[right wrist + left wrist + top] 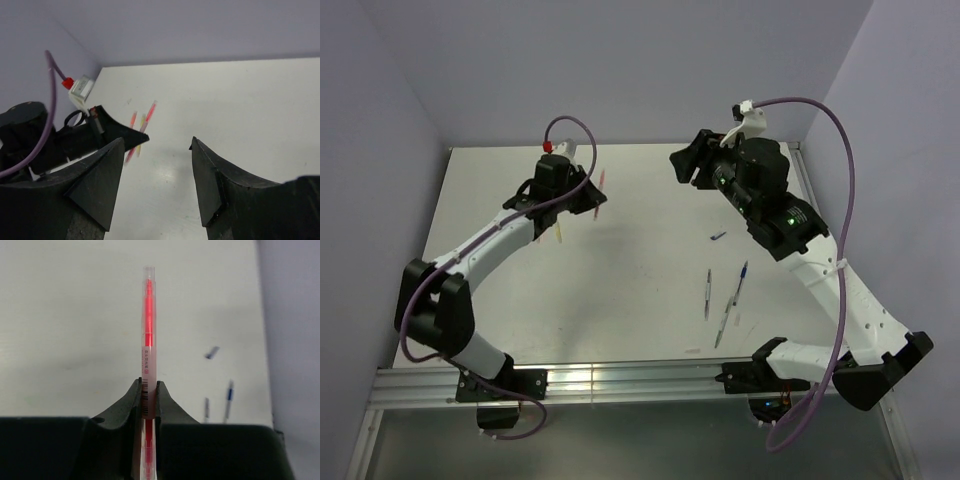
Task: Insert the pens into the pen caps
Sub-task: Place the pen at the center of the board.
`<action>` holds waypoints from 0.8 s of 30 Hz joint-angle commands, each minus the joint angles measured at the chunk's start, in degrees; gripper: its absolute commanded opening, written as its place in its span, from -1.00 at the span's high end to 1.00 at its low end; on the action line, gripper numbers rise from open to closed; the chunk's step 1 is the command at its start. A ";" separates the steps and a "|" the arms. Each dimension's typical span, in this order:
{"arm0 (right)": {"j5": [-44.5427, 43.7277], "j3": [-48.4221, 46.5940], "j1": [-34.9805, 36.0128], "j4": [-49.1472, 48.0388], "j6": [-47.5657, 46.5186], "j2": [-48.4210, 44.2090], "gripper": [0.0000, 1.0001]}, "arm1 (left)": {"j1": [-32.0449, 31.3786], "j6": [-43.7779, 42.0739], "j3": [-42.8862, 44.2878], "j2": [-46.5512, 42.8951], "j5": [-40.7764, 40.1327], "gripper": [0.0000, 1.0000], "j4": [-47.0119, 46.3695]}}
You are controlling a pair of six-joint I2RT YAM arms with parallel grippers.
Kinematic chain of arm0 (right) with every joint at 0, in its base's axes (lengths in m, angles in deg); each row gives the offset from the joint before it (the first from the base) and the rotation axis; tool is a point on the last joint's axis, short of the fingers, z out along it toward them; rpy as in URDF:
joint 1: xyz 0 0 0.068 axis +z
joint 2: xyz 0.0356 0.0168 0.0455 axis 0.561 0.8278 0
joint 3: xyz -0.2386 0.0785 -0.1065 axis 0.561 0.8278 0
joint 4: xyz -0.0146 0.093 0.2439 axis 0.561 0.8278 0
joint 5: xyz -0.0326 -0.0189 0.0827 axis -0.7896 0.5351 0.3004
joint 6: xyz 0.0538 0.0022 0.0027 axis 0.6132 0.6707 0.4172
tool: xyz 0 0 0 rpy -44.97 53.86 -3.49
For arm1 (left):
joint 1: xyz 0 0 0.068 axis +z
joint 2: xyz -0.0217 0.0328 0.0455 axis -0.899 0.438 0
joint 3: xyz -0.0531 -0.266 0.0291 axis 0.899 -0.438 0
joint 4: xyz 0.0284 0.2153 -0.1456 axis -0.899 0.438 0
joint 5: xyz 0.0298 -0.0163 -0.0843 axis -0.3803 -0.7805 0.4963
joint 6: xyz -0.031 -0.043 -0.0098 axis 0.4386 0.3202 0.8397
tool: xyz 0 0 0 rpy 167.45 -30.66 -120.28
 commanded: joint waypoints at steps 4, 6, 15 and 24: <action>0.21 2.69 -0.63 1.15 1.26 -0.51 -0.22 | 1.44 1.15 4.28 11.08 -17.90 0.99 5.41; 0.48 4.10 -0.72 0.80 1.17 -0.87 -0.22 | 1.79 0.44 4.63 12.94 -20.09 0.99 5.32; 2.67 6.39 -1.24 0.71 0.73 0.54 -0.21 | 3.10 -2.37 9.02 23.22 -24.40 0.99 8.92; 3.55 7.09 -1.77 0.27 0.64 0.98 -0.21 | 3.81 -3.95 11.57 28.06 -27.13 0.96 12.61</action>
